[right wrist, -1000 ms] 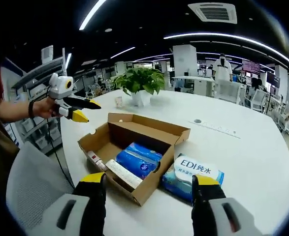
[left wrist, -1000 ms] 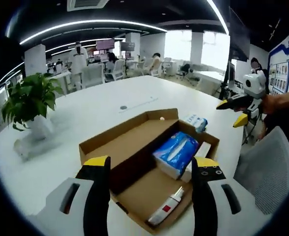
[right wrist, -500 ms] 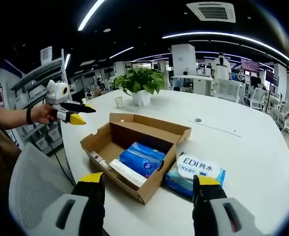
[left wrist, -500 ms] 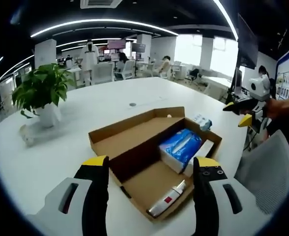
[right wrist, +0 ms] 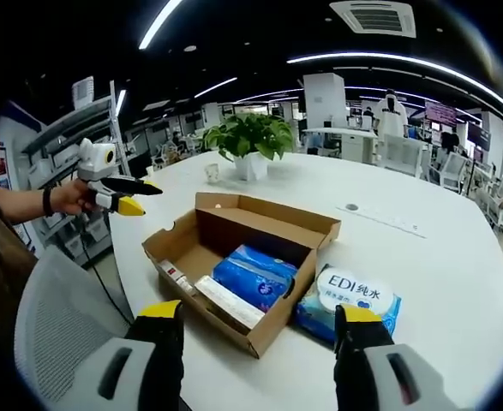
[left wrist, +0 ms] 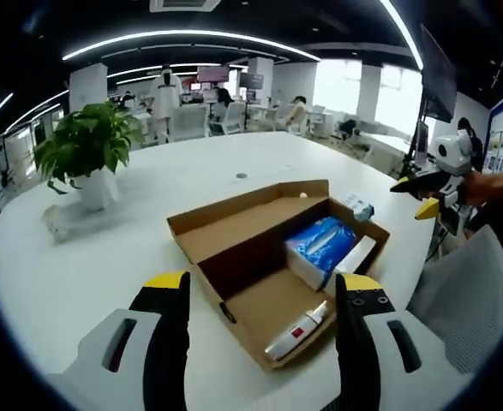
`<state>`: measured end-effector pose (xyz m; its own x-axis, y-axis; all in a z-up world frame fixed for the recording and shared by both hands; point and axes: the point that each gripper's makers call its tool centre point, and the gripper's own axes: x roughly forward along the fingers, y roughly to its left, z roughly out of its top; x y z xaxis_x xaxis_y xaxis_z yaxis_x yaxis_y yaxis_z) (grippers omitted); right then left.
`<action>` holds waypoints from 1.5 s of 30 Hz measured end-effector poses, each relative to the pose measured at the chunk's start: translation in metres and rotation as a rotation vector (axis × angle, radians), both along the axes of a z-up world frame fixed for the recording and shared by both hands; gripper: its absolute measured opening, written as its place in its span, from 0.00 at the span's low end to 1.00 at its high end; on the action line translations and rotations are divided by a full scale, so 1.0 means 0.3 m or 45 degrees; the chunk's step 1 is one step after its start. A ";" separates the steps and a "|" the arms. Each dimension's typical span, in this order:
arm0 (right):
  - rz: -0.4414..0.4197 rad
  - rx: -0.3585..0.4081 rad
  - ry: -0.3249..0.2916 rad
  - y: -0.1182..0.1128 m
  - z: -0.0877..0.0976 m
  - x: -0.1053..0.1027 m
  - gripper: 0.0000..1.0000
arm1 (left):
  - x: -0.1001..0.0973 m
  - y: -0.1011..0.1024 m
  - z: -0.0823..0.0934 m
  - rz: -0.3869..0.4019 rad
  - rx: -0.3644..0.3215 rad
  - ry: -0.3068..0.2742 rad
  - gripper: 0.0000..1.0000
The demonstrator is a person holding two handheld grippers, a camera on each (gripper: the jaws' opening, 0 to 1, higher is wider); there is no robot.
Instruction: Operate the shoe box by opening the lid, removing the specified soft item, and placing it in the target area until the item is outside and the box remains undamaged.
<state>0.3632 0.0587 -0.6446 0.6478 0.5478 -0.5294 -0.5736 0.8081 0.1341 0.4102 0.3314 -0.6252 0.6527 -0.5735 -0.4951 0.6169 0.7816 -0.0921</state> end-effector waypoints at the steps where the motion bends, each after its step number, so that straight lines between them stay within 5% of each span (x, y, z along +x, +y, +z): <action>1: 0.003 0.001 -0.001 0.004 0.001 0.002 0.70 | -0.003 0.002 0.000 0.000 0.002 -0.001 0.68; 27: 0.229 -0.174 0.047 0.146 -0.064 0.136 0.67 | -0.068 0.010 -0.019 -0.042 0.062 -0.002 0.68; 45: 0.445 -0.358 0.135 0.220 -0.160 0.255 0.68 | -0.027 0.032 0.019 -0.039 0.050 -0.028 0.68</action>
